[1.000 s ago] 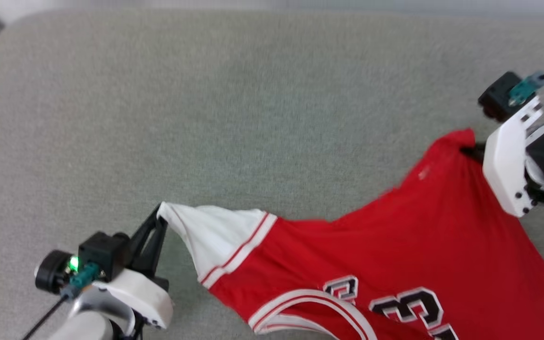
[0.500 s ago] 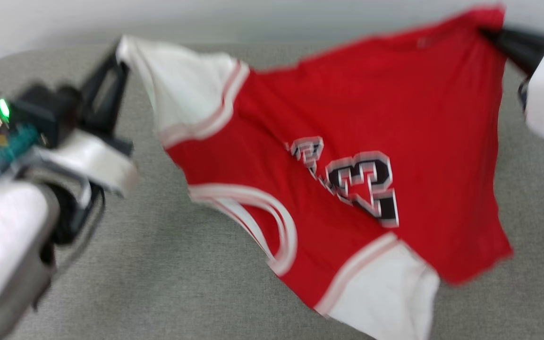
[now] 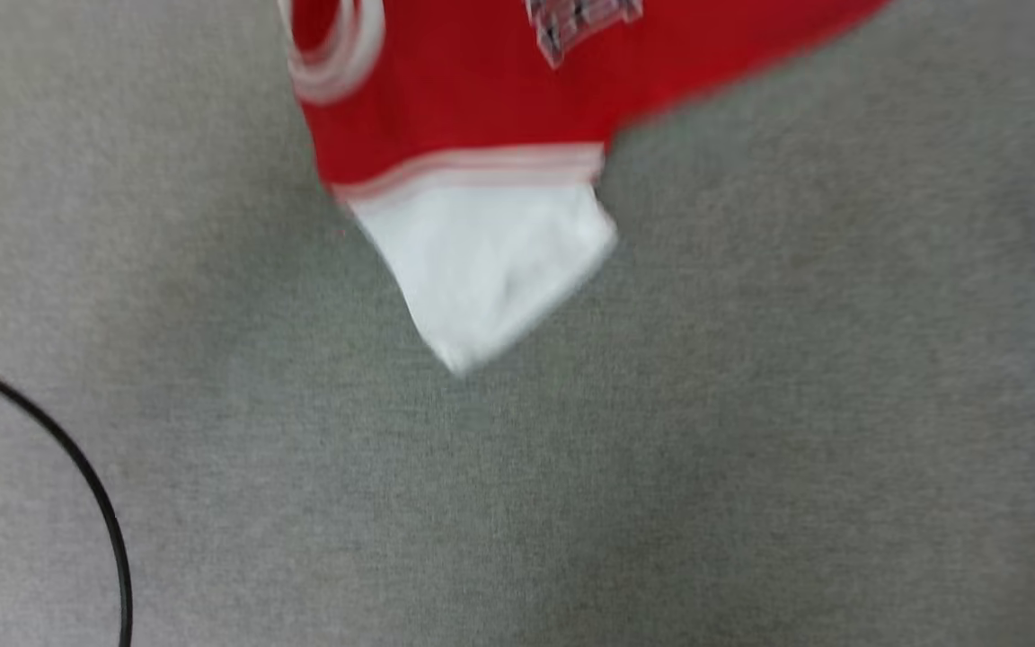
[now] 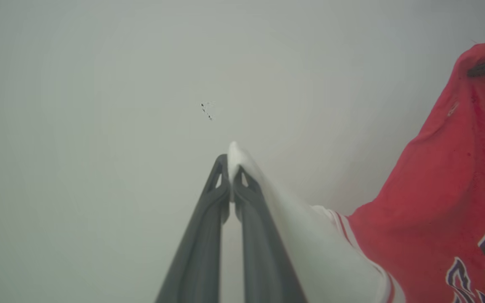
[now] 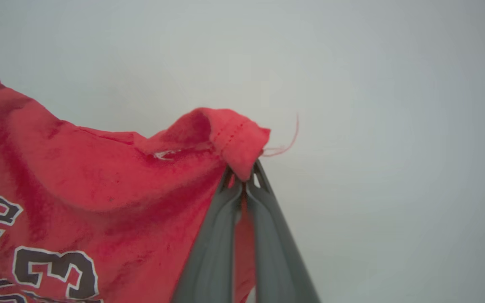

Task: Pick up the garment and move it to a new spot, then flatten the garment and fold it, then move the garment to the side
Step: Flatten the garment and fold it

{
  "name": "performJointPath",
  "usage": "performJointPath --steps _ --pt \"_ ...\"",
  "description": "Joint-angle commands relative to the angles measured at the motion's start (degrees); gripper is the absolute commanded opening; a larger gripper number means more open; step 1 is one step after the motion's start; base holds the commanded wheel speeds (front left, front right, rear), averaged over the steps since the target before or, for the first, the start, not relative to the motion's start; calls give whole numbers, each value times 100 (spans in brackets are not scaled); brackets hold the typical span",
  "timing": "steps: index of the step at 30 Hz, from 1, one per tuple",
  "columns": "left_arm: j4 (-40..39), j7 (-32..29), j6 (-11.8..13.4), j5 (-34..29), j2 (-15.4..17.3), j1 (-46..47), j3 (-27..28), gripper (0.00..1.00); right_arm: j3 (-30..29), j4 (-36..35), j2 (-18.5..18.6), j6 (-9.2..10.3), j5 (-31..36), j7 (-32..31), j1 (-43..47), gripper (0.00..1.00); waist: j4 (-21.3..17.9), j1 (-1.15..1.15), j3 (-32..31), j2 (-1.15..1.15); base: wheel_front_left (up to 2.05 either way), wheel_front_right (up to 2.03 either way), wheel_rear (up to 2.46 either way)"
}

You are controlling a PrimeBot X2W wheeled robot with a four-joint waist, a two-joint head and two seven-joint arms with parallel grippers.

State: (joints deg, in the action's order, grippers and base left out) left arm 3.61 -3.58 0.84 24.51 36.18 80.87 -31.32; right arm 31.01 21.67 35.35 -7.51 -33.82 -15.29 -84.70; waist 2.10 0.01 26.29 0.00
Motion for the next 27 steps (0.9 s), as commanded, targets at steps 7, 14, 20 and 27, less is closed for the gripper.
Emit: performJointPath --steps 7,14,20,27 --pt "1325 218 -426 -177 -505 2167 117 0 -238 431 -342 4 763 -68 -1621 0 181 -1 936 0 0 0 0" --pt "2391 550 -616 -256 -783 3352 90 0 -69 1077 -575 3 1035 142 -2664 0 258 -1 1224 0 0 0 0" --pt "2885 818 -676 -234 -890 3512 -19 0 364 1635 -675 4 952 465 -2964 0 287 -1 1368 0 0 0 0" --pt "3200 1112 -720 -132 -936 2995 -157 0 1035 2106 -704 3 749 827 -2516 0 262 -1 1276 0 0 0 0"
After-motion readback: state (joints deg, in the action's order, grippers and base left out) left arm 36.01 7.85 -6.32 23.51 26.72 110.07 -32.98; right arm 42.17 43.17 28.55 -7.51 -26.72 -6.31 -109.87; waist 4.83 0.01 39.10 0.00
